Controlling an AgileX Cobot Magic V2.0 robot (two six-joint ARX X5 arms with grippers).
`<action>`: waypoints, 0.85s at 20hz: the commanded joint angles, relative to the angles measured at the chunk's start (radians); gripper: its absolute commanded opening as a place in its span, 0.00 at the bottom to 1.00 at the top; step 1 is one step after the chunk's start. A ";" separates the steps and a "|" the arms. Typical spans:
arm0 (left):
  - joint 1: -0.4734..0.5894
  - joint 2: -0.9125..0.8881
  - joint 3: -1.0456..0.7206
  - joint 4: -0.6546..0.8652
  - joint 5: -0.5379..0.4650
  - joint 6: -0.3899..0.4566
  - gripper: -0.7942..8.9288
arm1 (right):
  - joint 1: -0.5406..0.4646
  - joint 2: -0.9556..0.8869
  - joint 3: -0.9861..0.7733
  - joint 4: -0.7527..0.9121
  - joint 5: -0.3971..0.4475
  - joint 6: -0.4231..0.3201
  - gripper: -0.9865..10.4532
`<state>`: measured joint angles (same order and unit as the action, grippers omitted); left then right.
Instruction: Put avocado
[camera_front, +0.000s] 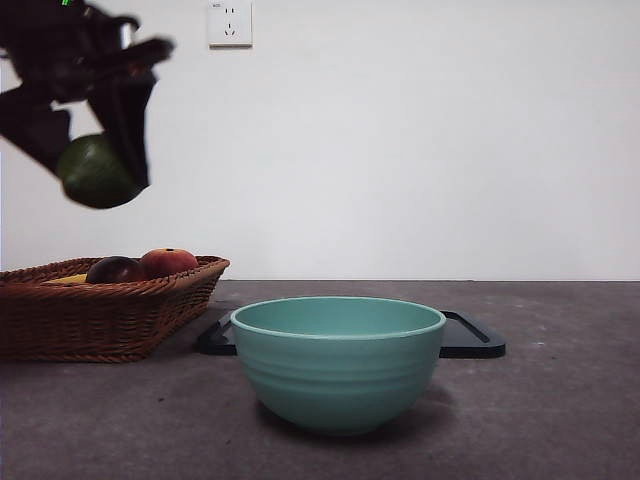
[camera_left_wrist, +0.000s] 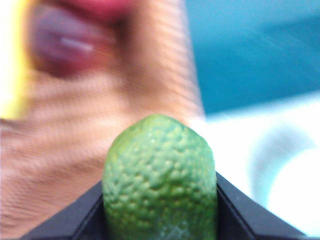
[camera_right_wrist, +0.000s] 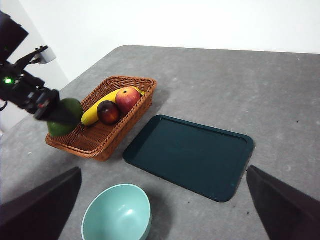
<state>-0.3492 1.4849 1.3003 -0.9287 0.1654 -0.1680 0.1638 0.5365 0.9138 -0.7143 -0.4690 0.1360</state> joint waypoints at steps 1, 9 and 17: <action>-0.099 -0.006 0.018 -0.019 0.056 -0.018 0.23 | 0.004 0.004 0.016 0.010 -0.003 0.010 0.61; -0.439 0.066 0.018 0.056 0.071 -0.045 0.23 | 0.004 0.004 0.016 0.010 -0.003 0.011 0.61; -0.522 0.267 0.018 0.166 0.032 -0.043 0.23 | 0.004 0.004 0.016 0.002 -0.003 0.011 0.61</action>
<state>-0.8604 1.7355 1.3003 -0.7685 0.2024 -0.2047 0.1638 0.5365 0.9138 -0.7170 -0.4690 0.1364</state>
